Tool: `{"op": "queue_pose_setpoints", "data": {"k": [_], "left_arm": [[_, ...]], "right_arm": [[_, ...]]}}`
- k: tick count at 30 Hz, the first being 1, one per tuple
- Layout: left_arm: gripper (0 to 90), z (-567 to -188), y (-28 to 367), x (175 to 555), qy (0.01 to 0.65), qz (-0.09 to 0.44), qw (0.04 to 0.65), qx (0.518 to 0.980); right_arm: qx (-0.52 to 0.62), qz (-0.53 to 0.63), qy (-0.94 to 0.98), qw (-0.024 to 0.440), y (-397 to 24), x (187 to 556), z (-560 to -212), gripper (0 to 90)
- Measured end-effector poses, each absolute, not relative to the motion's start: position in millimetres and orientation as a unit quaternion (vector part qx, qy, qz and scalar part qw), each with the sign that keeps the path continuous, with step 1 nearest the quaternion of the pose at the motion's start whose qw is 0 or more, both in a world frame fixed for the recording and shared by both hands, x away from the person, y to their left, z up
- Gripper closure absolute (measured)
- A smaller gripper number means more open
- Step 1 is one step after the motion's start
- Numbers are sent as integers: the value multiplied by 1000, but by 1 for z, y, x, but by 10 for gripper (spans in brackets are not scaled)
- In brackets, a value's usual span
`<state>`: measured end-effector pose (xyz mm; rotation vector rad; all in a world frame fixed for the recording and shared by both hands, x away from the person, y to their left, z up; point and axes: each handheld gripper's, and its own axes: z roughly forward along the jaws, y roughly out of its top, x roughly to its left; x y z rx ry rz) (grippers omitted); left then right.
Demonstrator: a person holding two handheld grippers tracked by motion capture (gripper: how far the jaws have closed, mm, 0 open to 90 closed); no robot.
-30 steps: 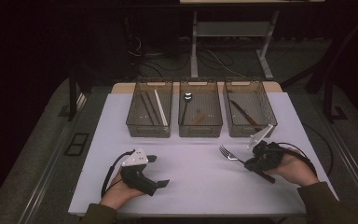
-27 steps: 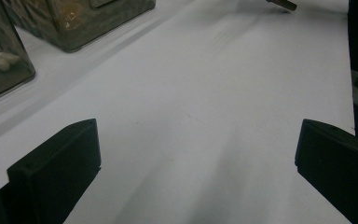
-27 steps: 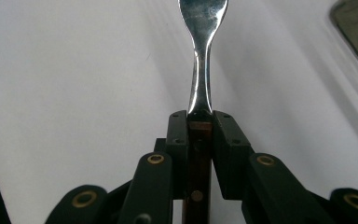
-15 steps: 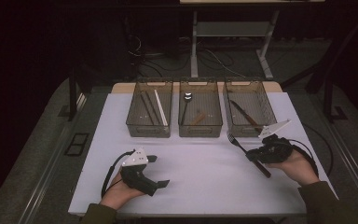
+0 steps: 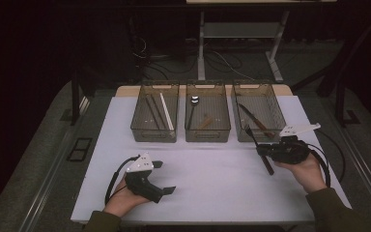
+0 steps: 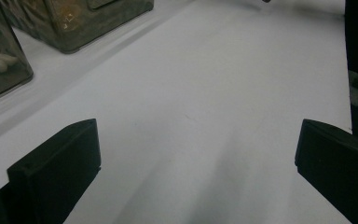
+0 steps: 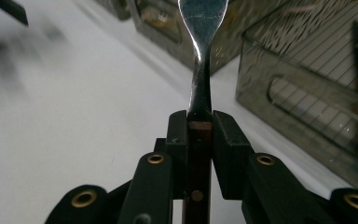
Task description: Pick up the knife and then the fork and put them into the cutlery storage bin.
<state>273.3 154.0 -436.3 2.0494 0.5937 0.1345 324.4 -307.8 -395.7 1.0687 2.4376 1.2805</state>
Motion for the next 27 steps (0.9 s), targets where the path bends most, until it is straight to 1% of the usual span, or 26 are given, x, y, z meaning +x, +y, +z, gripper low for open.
{"op": "queue_pose_setpoints", "data": {"k": [2, 8, 15, 27], "left_arm": [[0, -436, 154, 273, 243, 55, 481, 841], [0, -436, 154, 273, 243, 55, 481, 840], [0, -436, 154, 273, 243, 55, 480, 841], [0, -437, 154, 274, 244, 53, 481, 841]], "right_arm": [[367, 437, 814, 106, -309, 324, -395, 774], [378, 456, 797, 119, -313, 324, -394, 774], [382, 472, 786, 116, -316, 327, -392, 774], [389, 490, 768, 139, -322, 336, -378, 774]]}}
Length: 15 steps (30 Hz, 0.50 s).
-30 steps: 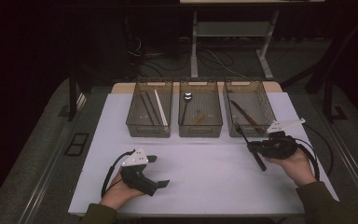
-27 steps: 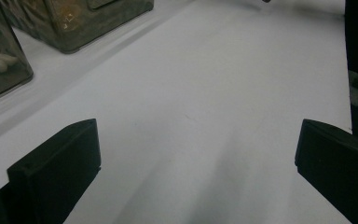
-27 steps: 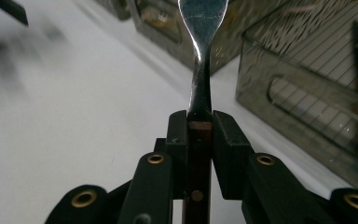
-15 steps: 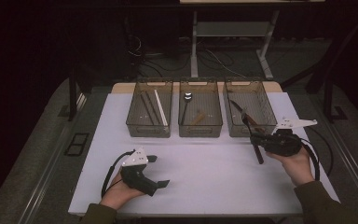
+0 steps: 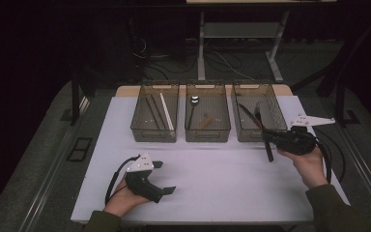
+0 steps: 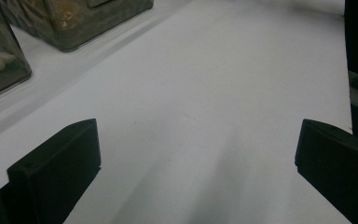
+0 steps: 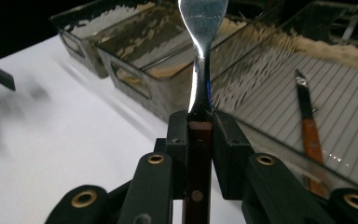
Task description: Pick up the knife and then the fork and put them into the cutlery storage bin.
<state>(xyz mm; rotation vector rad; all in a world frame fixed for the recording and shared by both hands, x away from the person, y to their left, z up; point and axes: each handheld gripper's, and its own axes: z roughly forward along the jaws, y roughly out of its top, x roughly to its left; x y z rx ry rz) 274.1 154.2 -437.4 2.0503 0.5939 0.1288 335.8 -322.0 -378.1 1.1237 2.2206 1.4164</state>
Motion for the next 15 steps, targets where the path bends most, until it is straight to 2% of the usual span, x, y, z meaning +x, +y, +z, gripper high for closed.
{"op": "queue_pose_setpoints", "data": {"k": [15], "left_arm": [[0, -437, 155, 274, 245, 52, 483, 839]], "right_arm": [[406, 521, 730, 176, -328, 356, -358, 774]]}}
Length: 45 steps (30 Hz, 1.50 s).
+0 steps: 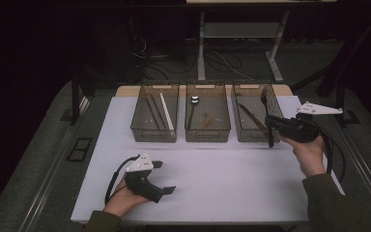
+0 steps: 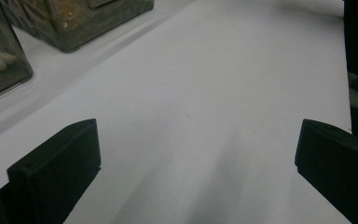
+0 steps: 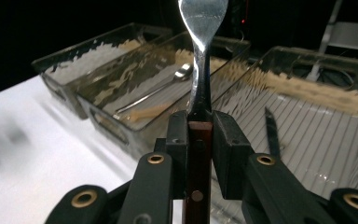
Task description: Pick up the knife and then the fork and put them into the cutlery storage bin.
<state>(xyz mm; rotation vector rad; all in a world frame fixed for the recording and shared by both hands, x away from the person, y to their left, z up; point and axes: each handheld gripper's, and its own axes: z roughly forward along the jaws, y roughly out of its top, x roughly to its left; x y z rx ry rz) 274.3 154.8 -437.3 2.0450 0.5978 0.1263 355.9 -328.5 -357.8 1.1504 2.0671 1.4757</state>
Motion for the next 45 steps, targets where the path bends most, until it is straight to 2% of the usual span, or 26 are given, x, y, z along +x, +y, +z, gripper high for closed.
{"op": "queue_pose_setpoints", "data": {"k": [11, 18, 28, 36, 45], "left_arm": [[0, -437, 155, 274, 245, 51, 484, 839], [0, -437, 155, 274, 244, 50, 485, 838], [0, -437, 155, 274, 244, 49, 486, 838], [0, -437, 155, 274, 243, 49, 485, 839], [0, -437, 154, 274, 243, 49, 485, 839]], "right_arm": [[420, 523, 714, 203, -324, 385, -341, 774], [429, 521, 705, 218, -315, 405, -342, 774], [460, 478, 716, 218, -308, 426, -369, 774], [479, 455, 719, 216, -310, 428, -391, 773], [486, 432, 729, 213, -308, 429, -400, 772]]}}
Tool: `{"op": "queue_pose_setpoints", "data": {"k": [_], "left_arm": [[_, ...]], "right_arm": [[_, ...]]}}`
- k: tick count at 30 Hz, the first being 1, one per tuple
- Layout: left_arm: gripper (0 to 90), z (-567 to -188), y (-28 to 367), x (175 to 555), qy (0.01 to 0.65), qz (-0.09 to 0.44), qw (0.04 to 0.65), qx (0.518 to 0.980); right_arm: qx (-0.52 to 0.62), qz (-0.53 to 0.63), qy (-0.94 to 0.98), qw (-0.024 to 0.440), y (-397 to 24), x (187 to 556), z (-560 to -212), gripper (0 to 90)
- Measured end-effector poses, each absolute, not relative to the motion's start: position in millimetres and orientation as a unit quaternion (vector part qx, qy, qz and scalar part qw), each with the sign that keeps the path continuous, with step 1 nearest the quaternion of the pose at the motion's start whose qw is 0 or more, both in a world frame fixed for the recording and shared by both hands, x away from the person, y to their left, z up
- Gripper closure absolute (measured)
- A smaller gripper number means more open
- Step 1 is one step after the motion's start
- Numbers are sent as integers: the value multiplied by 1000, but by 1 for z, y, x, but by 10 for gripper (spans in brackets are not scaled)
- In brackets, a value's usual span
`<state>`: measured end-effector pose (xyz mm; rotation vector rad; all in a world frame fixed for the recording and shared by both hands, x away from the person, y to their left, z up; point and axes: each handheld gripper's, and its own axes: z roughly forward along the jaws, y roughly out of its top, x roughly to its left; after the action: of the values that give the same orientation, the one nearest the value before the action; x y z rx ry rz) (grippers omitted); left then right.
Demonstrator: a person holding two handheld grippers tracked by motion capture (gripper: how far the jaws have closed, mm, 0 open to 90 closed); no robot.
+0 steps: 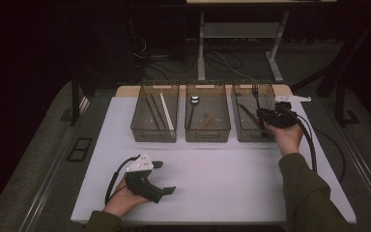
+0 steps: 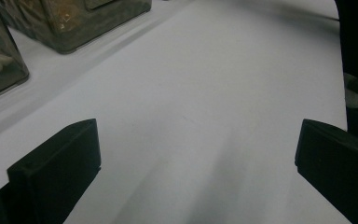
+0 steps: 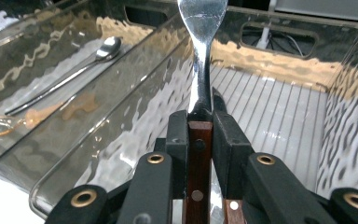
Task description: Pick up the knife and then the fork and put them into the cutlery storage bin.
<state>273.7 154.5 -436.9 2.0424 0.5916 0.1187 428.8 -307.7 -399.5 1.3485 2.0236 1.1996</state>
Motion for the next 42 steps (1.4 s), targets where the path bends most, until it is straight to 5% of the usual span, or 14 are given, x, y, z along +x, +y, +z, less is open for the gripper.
{"op": "queue_pose_setpoints", "data": {"k": [23, 42], "left_arm": [[0, -437, 154, 274, 242, 49, 484, 839], [0, -437, 155, 275, 247, 52, 483, 839]], "right_arm": [[485, 436, 732, 199, -311, 429, -398, 668], [485, 436, 735, 185, -316, 421, -387, 280]]}}
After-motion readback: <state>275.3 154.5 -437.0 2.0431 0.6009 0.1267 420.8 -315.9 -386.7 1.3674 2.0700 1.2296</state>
